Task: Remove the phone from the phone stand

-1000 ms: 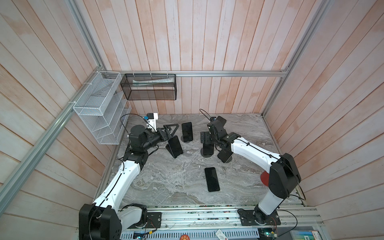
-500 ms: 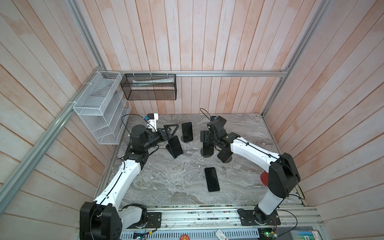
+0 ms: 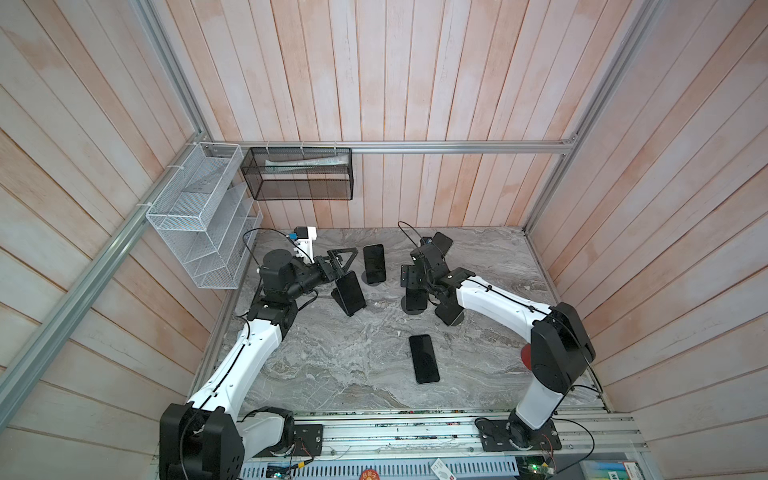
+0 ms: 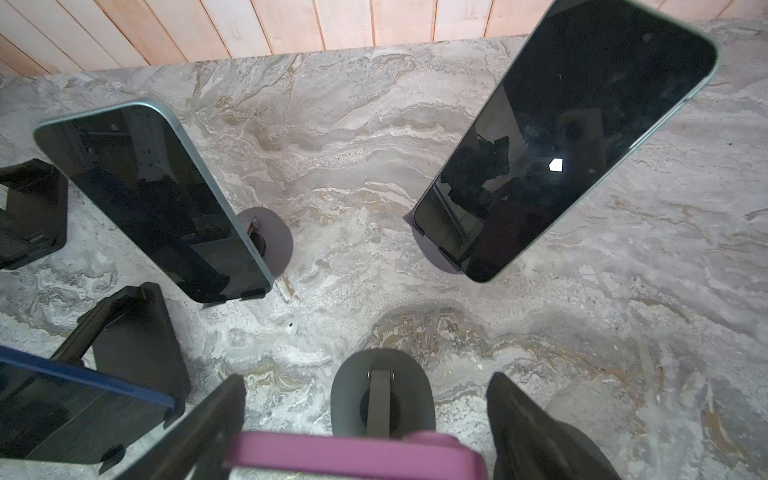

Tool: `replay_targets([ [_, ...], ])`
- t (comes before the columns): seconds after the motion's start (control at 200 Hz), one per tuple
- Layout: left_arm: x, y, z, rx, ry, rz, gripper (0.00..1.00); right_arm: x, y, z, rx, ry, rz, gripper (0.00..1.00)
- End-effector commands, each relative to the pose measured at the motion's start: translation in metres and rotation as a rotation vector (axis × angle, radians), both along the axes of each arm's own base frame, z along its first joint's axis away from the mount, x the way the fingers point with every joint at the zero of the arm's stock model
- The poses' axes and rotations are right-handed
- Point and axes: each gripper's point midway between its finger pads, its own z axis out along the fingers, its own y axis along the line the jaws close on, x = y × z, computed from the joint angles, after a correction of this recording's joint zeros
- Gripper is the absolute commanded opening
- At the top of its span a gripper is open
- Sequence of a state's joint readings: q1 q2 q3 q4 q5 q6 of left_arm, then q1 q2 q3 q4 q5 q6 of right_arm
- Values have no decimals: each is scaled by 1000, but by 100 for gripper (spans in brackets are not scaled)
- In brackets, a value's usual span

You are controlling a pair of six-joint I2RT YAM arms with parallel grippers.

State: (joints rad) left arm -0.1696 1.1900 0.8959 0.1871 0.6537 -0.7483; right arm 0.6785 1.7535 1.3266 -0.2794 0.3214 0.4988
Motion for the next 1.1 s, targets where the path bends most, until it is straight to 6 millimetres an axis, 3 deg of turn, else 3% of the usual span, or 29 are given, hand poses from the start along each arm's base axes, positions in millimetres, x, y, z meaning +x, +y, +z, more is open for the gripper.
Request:
replay_targets([
  [0.0,1,-1,11,3,-31,-1,99,1,-1,-7,-10,-3,-28,91],
  [0.41,1,0,11,7,-35,3,99,-3,-2,-13,-22,6,-34,85],
  [0.925,2,1,10,9,-35,6,98,-7,5,-2,-11,-19,0,75],
  [1.095,2,0,9,7,-31,3,98,-8,8,9,-1,-47,10,73],
])
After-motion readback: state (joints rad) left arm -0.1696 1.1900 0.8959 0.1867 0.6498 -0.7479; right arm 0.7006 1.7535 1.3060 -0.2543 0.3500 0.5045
